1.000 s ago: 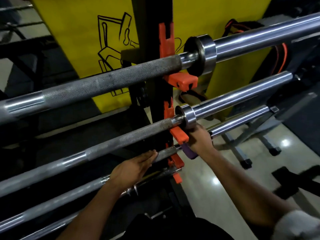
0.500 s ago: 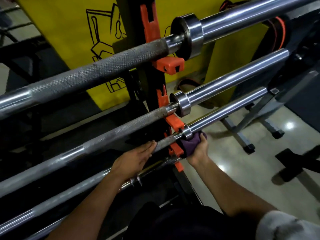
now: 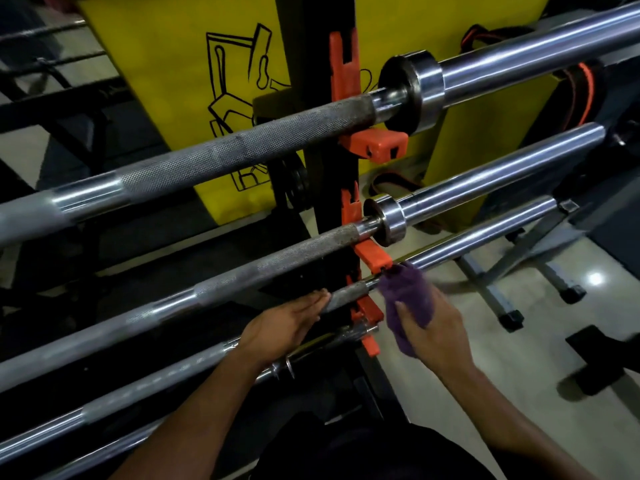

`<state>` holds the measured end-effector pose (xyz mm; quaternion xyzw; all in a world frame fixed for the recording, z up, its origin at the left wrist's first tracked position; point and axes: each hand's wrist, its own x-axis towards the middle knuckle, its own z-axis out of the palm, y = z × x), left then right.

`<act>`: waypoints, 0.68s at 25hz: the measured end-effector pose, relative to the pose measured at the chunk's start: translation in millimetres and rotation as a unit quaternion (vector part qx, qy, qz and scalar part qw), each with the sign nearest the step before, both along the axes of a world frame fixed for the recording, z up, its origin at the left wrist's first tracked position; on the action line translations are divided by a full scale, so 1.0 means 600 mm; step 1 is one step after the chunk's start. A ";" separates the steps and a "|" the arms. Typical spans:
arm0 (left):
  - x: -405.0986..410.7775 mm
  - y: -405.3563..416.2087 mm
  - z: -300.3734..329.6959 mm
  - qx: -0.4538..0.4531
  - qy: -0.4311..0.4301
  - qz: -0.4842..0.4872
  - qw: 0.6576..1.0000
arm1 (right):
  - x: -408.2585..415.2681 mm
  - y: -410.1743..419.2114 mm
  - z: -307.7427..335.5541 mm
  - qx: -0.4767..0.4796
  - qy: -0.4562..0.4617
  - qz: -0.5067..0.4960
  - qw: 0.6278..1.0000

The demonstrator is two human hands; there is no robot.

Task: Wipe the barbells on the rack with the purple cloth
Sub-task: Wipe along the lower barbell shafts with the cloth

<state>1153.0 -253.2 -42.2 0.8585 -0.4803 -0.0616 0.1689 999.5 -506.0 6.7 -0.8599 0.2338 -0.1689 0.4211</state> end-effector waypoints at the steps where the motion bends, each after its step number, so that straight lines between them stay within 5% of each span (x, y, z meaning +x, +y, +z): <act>1: 0.000 -0.001 0.004 0.005 0.002 -0.002 1.000 | 0.016 0.005 -0.005 -0.118 0.038 0.066 0.990; 3: -0.001 -0.001 0.007 0.011 -0.004 0.000 1.000 | 0.058 0.023 -0.012 -0.234 0.131 0.131 0.955; 5: -0.004 -0.001 0.008 -0.001 -0.013 -0.001 1.000 | 0.084 0.038 -0.006 -0.244 0.167 0.119 0.948; 14: -0.001 0.002 -0.001 -0.005 0.006 -0.002 1.000 | 0.105 0.013 0.043 -0.102 0.308 0.194 0.926; 17: 0.000 0.000 0.009 0.020 0.015 0.000 1.000 | 0.078 -0.007 0.048 -0.001 0.273 0.193 0.942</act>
